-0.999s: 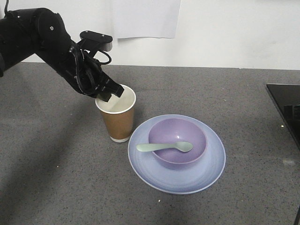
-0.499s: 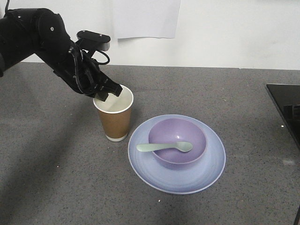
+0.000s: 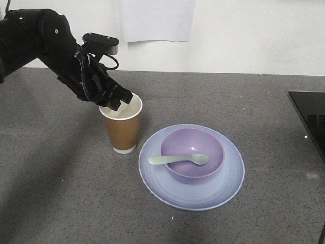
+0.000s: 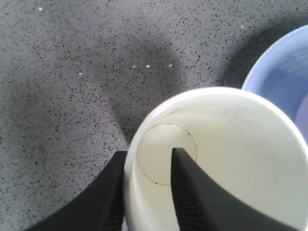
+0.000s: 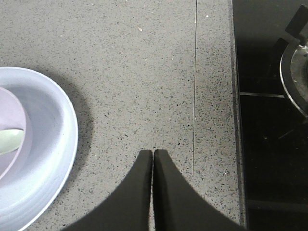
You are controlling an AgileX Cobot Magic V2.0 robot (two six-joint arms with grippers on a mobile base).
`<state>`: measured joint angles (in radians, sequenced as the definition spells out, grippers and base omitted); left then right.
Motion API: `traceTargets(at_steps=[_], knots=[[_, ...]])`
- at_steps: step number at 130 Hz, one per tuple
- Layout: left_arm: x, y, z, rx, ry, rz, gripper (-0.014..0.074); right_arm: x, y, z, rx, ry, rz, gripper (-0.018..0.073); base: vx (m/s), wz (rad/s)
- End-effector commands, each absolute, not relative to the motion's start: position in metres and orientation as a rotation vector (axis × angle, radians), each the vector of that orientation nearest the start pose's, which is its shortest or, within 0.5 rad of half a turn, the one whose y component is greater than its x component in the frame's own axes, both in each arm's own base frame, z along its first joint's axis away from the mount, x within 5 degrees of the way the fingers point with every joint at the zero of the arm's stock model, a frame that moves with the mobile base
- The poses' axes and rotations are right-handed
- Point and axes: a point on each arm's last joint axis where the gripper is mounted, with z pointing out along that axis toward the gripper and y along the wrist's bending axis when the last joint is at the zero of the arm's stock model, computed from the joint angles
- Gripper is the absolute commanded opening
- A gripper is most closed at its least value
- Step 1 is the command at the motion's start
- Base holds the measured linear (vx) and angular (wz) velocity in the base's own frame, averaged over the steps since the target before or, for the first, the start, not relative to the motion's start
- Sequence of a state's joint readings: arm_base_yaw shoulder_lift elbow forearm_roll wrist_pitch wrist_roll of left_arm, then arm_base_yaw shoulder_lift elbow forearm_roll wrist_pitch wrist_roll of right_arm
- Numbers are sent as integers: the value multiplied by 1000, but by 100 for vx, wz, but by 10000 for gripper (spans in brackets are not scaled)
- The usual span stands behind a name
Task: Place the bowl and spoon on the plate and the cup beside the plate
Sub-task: 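Slide the paper cup toward the plate with the left gripper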
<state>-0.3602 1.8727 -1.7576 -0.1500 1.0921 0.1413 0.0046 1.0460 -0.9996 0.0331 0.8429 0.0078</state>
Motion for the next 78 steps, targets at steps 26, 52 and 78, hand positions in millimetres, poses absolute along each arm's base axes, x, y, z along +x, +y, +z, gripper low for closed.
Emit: traceTargets(at_steps=[26,52,78], knots=[[376,-157,346,583,2508,-289,274,205,2,369,13,2274,33,-8,0,0],[379,-150,345,564,2515,-187,274,205,2,369,13,2274,33,-8,0,0],[379,-147,345,549,2520,-148,274,205,2,369,13,2274,33,-8,0,0]])
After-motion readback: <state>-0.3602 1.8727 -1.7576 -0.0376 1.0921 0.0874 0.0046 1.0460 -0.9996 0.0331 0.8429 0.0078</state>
